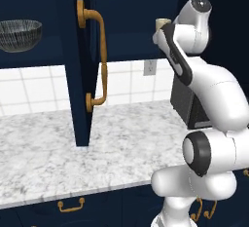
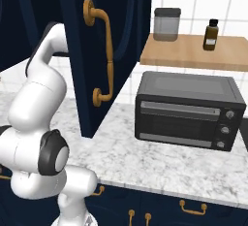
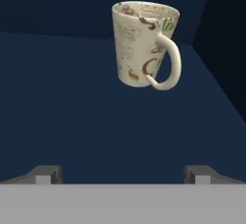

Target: Gather all objects into one cabinet and sort the glasses and bowls to opposite sides.

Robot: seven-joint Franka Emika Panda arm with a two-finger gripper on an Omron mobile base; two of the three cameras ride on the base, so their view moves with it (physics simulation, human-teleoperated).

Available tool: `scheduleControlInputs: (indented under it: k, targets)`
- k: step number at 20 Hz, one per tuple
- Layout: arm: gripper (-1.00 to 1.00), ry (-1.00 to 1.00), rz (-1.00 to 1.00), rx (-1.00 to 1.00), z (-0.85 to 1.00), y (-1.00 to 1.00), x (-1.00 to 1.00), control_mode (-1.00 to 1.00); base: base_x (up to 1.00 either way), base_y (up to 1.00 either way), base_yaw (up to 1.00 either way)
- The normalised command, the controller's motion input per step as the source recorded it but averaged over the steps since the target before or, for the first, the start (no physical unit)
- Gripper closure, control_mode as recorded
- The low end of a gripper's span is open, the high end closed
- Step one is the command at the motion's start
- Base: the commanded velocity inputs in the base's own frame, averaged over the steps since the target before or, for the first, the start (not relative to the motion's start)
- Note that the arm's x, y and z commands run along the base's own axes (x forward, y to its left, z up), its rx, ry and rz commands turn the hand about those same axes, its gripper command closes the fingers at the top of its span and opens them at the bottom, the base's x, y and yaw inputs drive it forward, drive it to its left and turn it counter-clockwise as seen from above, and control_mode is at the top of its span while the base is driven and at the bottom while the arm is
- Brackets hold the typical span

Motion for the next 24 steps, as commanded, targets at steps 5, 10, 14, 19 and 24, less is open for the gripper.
scheduleControlInputs:
  k: [5,10,14,19,24]
  targets:
    - [-1.0,-0.07,0.0,-0.01,0.34,-0.06,0.17,-1.0,0.0,0.0,0.0]
    - [-1.0,0.0,-0.06,0.02,0.24,-0.22,0.0,-1.0,0.0,0.0,0.0]
    - [-1.0,0.0,-0.09,0.0,0.0,-0.22,0.0,-1.0,0.0,0.0,0.0]
    - [-1.0,0.0,-0.02,0.0,0.0,-0.02,0.07,-1.0,0.0,0.0,0.0]
    - [-1.0,0.0,0.0,0.0,0.0,-0.04,0.25,-1.0,0.0,0.0,0.0]
